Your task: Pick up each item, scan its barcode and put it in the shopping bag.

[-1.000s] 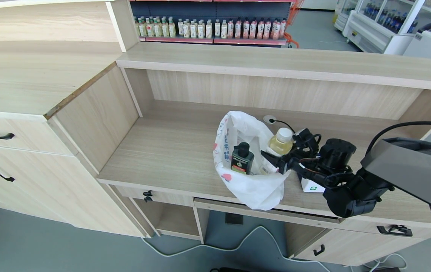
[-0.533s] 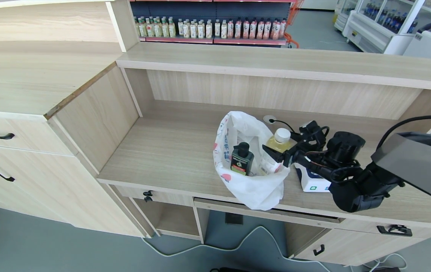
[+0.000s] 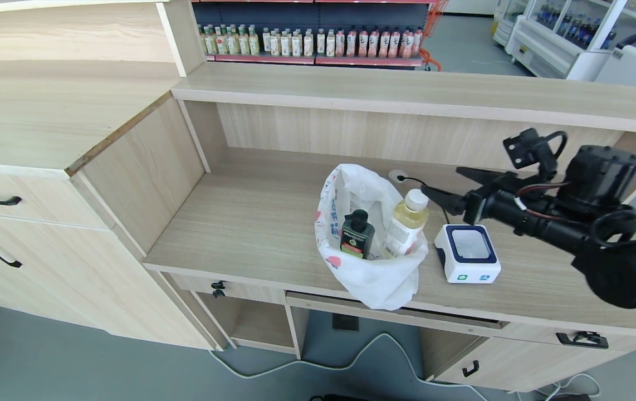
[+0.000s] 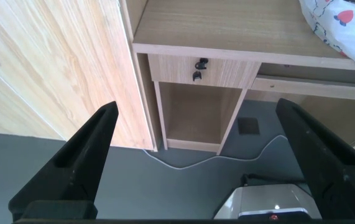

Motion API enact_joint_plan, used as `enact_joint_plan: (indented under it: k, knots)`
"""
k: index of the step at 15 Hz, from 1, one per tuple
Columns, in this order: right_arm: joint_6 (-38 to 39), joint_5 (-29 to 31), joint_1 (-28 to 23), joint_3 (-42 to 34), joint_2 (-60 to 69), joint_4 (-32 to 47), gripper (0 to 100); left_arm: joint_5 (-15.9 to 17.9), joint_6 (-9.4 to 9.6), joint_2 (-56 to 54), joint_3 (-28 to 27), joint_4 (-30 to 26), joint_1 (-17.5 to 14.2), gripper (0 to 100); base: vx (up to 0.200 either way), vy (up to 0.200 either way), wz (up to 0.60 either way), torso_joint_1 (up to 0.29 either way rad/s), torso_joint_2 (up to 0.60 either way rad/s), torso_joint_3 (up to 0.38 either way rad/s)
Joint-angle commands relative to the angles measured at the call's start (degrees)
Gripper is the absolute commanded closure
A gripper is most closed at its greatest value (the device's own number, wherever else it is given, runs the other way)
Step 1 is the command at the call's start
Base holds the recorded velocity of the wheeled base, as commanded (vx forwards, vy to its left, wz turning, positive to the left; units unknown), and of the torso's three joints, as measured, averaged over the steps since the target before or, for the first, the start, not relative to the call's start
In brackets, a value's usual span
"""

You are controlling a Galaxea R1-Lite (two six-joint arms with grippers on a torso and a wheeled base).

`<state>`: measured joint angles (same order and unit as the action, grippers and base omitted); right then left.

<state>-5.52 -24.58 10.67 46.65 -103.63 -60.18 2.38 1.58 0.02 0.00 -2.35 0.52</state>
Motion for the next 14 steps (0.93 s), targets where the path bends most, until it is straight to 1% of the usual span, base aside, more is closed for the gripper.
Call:
enact_joint_plan:
  k: [1,2,4,5,6,7,8,9,10,11,12,14]
  knots:
    - [3.7,9.7,-1.0,-10.4,30.5,22.9,0,0.0,0.09,0.0,0.0,0.1,0.0,0,0.0,0.0,0.0,0.0,0.0,0.0]
    - [4.6,12.6,-2.0,-13.5,34.0,24.3,0,0.0,0.0,0.0,0.0,0.1,0.0,0,0.0,0.0,0.0,0.0,0.0,0.0]
    - [4.6,17.7,-3.2,-22.3,40.3,24.1,0,0.0,0.0,0.0,0.0,0.0,0.0,0,0.0,0.0,0.0,0.0,0.0,0.0]
    - [4.6,19.2,-3.2,-26.9,43.6,24.3,0,0.0,0.0,0.0,0.0,0.0,0.0,0,0.0,0.0,0.0,0.0,0.0,0.0]
    - [4.6,20.7,-3.2,-33.9,49.4,24.6,0,0.0,0.09,0.0,0.0,0.0,0.0,0,0.0,0.0,0.0,0.0,0.0,0.0]
    - [4.6,21.1,-3.5,-39.3,53.5,24.5,0,0.0,0.09,0.0,0.0,0.0,0.0,0,0.0,0.0,0.0,0.0,0.0,0.0]
    - [4.3,20.9,-5.1,-43.6,58.2,24.9,0,0.0,0.09,0.0,0.0,0.0,0.0,0,0.0,0.0,0.0,0.0,0.0,0.0]
    - [4.2,20.5,-6.4,-46.1,61.9,25.7,0,0.0,0.0,0.0,0.0,0.0,0.0,0,0.0,0.0,0.0,0.0,0.0,0.0]
    - [3.7,20.5,-7.9,-46.7,69.4,30.7,0,0.0,0.09,0.0,0.0,0.0,0.0,0,0.0,0.0,0.0,0.0,0.0,0.0]
    - [3.7,20.6,-8.1,-46.7,75.0,36.2,0,0.1,0.09,0.0,0.0,0.0,0.0,0,0.0,0.0,0.0,0.0,0.0,0.0]
    - [3.5,20.8,-8.1,-46.7,79.7,39.8,0,0.0,0.09,0.0,0.0,0.0,0.0,0,0.0,0.0,0.0,0.0,0.0,0.0]
    - [3.4,20.5,-9.0,-46.7,84.6,43.9,0,0.0,0.0,0.0,0.0,0.1,0.0,0,0.0,0.0,0.0,0.0,0.0,0.0]
